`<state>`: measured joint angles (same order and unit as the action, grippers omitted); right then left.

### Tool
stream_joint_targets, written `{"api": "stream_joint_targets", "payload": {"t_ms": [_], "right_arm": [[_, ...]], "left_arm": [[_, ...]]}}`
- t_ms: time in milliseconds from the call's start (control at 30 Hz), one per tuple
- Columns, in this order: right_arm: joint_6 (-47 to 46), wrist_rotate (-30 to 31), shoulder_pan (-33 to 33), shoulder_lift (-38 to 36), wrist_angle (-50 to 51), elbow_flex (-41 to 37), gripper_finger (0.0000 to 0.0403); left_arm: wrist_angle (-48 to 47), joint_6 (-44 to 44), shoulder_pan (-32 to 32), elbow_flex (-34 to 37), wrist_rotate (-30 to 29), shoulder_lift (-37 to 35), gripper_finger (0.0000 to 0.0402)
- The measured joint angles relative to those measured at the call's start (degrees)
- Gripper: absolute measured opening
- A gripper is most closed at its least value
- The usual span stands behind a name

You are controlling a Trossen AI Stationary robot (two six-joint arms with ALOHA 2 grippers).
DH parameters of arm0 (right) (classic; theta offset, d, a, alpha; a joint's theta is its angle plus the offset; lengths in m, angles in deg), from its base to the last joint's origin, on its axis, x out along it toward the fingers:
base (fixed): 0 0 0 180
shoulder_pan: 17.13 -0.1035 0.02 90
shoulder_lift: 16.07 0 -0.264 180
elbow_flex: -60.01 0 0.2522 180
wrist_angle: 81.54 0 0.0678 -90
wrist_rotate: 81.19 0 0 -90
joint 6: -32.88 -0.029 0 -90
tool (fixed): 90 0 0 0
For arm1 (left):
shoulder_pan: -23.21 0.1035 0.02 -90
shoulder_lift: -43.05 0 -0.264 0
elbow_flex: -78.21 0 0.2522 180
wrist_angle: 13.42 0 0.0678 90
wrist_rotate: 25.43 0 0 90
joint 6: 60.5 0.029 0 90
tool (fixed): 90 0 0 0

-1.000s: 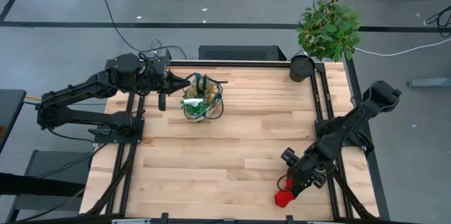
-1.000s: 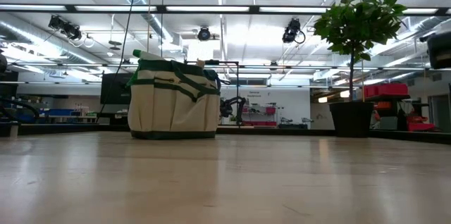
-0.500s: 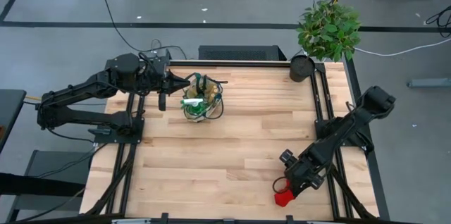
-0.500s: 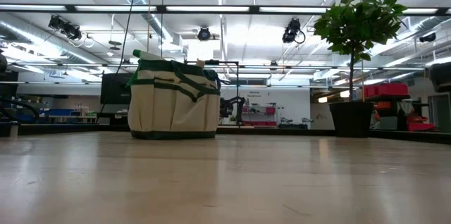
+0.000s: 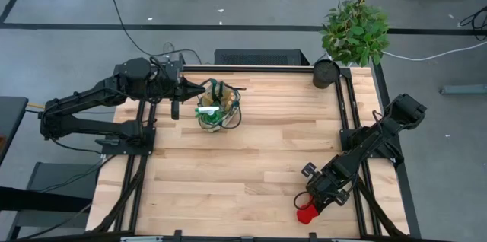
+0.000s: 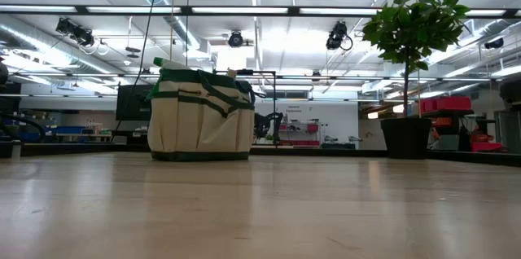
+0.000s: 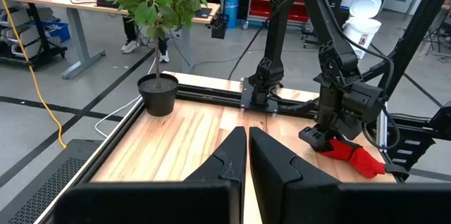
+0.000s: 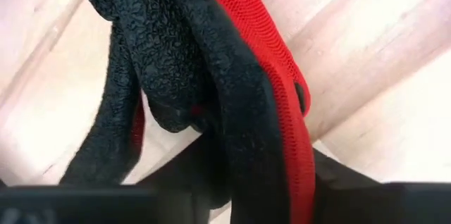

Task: Pick & Place Garden tools in Gardening bag
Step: Put the red gloves into the gardening bag

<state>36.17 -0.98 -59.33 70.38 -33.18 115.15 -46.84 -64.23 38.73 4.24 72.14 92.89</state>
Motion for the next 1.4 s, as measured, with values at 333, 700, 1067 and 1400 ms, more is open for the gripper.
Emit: {"api": "stream_joint_targets", "payload": {"t_ms": [333,700,1067,1400], "right_arm": [[0.19,-0.54,-0.04,0.0,-0.43,0.0,0.0021],[0.04,0.5,0.28,-0.04,1.3,2.47,0.0009],[-2.9,6.84,5.49,-0.04,5.32,9.89,0.0008],[-2.41,12.81,11.75,-0.04,14.74,15.15,0.0007]], "left_arm": [[0.0,0.0,-0.01,0.0,0.0,0.0,0.0025],[0.0,-0.01,0.0,0.0,0.0,0.0,0.0025],[0.02,-0.02,-0.01,0.0,0.0,0.02,0.0025],[0.04,-0.04,-0.01,0.0,0.02,0.0,0.0025]]}}
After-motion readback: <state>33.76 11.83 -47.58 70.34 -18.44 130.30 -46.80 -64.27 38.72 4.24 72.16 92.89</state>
